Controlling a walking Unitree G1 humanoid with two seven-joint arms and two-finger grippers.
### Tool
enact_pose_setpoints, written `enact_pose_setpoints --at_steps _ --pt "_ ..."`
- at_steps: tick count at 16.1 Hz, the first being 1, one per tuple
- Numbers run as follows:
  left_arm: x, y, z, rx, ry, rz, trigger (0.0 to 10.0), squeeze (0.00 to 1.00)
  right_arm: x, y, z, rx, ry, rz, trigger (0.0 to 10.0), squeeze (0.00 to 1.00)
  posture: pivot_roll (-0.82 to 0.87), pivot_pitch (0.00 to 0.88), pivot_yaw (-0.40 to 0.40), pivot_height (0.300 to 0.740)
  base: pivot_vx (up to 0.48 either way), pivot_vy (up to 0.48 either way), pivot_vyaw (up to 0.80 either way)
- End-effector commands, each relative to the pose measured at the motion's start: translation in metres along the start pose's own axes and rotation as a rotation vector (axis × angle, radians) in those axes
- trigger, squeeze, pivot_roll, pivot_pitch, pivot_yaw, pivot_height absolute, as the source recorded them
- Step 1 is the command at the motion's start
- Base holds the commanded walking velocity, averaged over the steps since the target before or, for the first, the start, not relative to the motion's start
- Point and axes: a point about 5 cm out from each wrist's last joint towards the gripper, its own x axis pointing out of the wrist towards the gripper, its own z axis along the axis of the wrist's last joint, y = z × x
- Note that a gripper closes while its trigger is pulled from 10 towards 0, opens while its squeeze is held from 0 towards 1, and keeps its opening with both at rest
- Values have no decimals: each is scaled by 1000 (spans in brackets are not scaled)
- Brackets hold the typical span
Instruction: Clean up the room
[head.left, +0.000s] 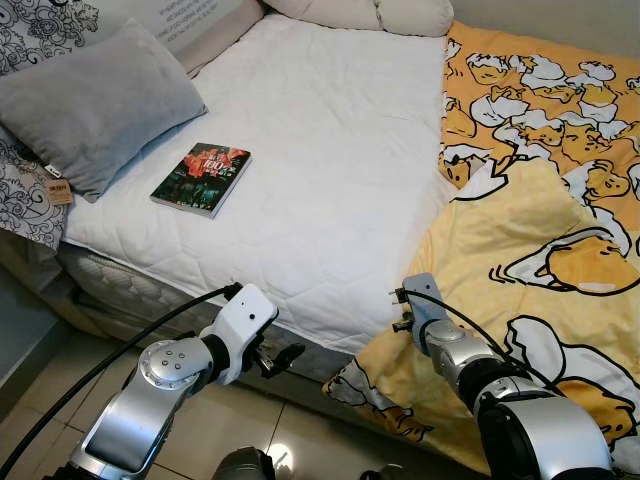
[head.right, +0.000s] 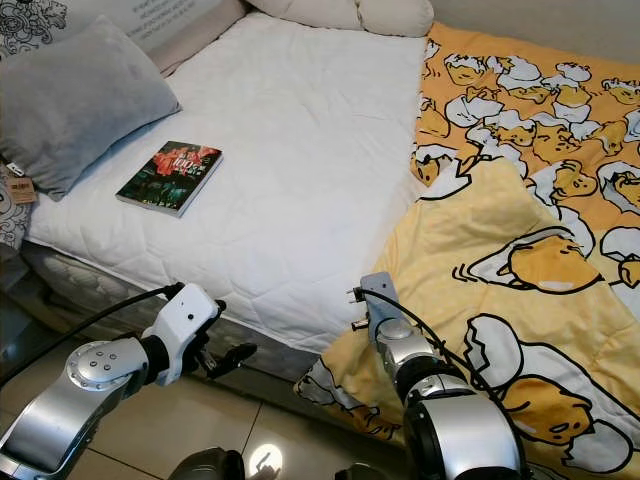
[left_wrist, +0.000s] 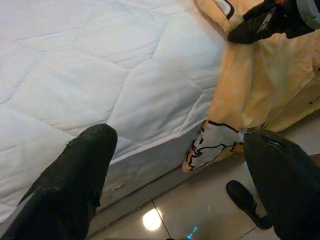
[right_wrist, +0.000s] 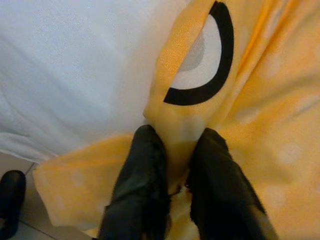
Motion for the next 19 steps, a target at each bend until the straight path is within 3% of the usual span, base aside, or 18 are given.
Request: enact_pose_setpoints --at_steps 1,5,6,7,9,10,14,19 --pt "0 1 -2 3 7 -7 10000 0 0 -4 -7 35 8 9 0 0 122 43 -31 740 0 0 0" --pt "0 2 -2 5 8 -8 10000 0 -1 -5 -10 95 7 110 0 0 113 41 -24 740 0 0 0" --pt "1 1 -2 6 9 -11 10000 0 -2 1 -7 86 -31 271 0 0 108 41 -21 740 0 0 0" --pt "3 0 -1 11 8 -23 10000 0 -8 5 -13 1 -30 517 0 0 101 43 -14 740 0 0 0" --pt "4 0 0 11 4 -25 10000 0 -15 4 -25 -99 -12 707 0 0 96 41 -9 740 0 0 0" --pt "4 0 -1 12 5 -28 10000 0 -24 4 -36 -160 -5 883 0 0 95 43 -8 740 0 0 0" --pt "3 -1 -2 11 8 -33 10000 0 -47 1 -58 -249 7 1135 0 0 95 47 -8 740 0 0 0" --pt "3 -3 -3 11 8 -41 10000 0 -77 9 -95 -360 71 1322 0 0 87 42 -5 740 0 0 0"
